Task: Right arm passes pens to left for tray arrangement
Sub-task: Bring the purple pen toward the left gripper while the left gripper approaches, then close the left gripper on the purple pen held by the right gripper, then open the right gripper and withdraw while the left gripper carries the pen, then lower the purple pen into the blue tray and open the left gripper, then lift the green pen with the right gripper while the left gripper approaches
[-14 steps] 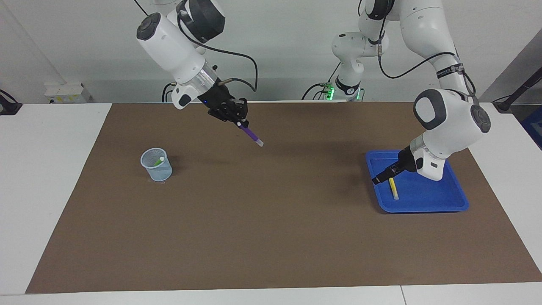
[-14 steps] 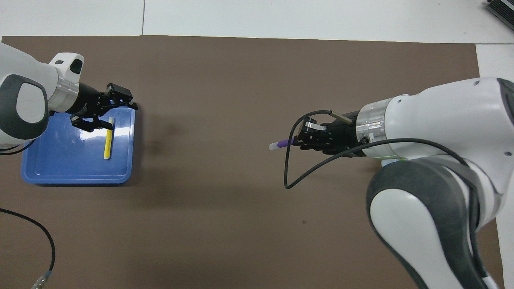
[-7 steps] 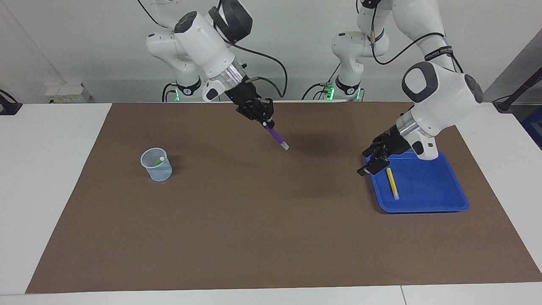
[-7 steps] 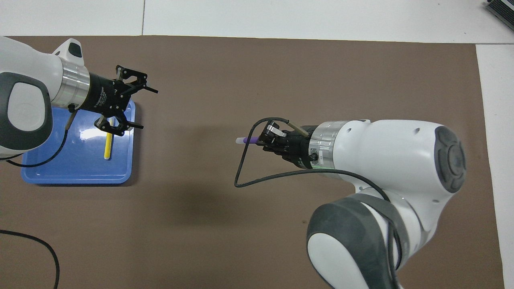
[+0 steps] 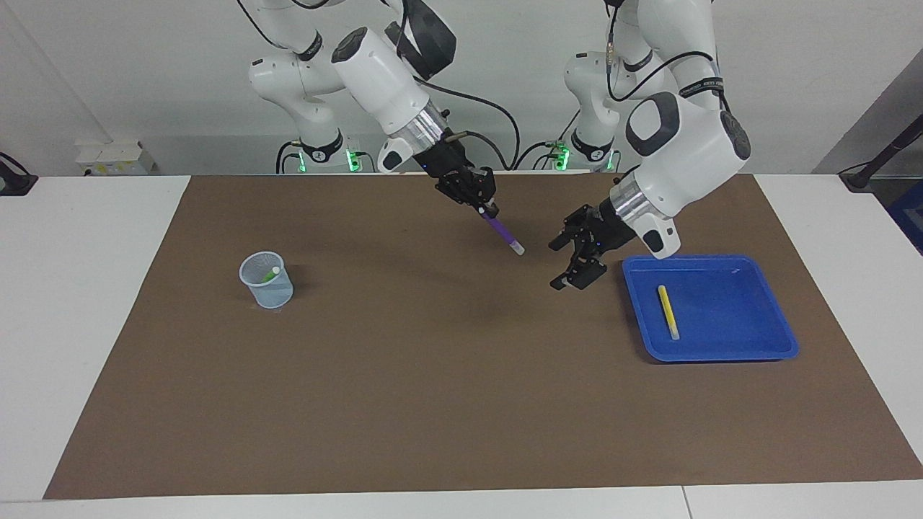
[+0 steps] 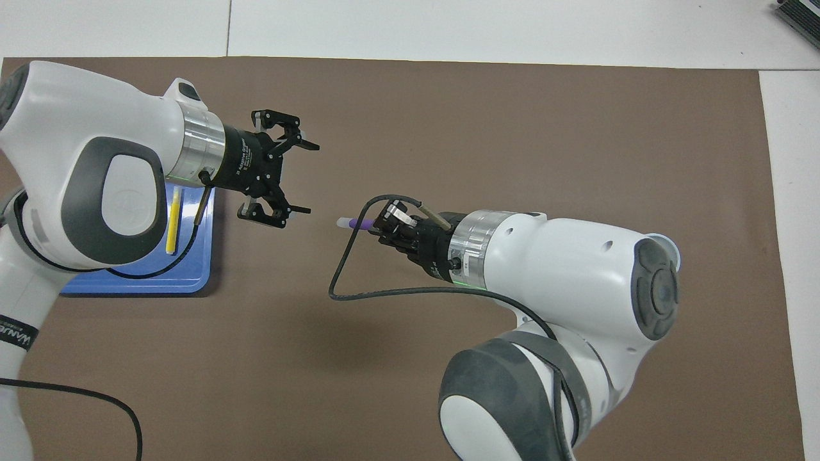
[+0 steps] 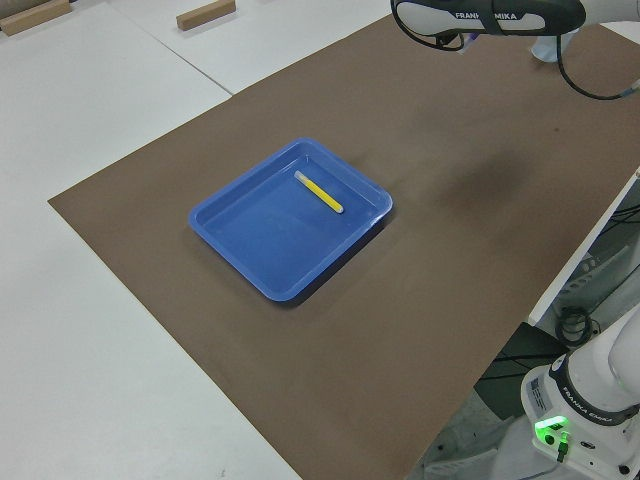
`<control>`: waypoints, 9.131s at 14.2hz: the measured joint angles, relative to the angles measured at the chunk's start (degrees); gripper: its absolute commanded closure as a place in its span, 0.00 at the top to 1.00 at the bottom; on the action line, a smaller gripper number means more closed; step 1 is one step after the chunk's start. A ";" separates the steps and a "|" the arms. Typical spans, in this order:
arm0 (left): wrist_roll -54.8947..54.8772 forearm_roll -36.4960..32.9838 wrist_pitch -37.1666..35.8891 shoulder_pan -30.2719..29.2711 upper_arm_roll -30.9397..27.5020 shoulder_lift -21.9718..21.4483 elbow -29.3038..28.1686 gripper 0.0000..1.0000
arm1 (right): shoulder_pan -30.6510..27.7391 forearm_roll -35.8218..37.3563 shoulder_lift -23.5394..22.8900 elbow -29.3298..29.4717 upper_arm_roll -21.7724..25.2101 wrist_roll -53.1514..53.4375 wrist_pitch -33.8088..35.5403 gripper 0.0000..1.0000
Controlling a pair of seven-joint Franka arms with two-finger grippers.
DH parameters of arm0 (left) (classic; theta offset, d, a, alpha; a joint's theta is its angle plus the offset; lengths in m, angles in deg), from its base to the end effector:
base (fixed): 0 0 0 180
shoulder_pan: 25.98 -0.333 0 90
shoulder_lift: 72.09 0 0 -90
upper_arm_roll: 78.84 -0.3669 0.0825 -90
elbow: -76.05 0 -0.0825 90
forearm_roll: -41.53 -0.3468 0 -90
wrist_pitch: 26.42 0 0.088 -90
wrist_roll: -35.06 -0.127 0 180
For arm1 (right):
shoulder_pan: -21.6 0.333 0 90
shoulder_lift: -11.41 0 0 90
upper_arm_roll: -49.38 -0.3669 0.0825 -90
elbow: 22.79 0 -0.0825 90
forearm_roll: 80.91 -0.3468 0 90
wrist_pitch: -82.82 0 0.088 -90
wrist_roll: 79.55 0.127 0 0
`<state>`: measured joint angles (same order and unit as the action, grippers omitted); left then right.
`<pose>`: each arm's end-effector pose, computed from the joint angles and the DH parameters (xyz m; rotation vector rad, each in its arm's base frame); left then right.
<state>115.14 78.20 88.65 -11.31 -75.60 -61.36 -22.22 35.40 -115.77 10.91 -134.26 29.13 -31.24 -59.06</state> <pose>0.5671 -0.2291 0.5414 2.0585 1.6219 -0.5250 0.4766 0.3275 0.5816 -2.3175 0.7620 -0.0693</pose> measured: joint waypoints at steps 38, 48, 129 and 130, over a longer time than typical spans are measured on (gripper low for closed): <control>8.81 0.82 7.27 10.58 -0.57 -7.80 -9.52 0.34 | 0.05 -0.03 -0.06 0.00 0.40 0.01 -0.01 0.00; 7.50 0.81 6.69 10.52 -1.02 -7.88 -9.46 0.00 | 0.10 -0.07 -0.04 -0.10 0.14 0.01 0.21 0.00; -59.15 -14.60 -5.63 -17.68 1.02 -0.37 -3.04 1.00 | -29.45 31.33 0.60 13.58 0.44 -76.78 51.32 0.00; -55.08 -12.93 -6.22 -17.40 1.14 -1.35 -3.03 1.00 | -29.29 28.06 0.59 13.58 0.44 -73.65 50.85 0.00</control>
<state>60.06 65.27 82.43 -28.71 -74.45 -62.71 -25.26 6.11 -87.71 11.50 -120.69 29.56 -104.90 -8.21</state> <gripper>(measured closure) 0.000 0.811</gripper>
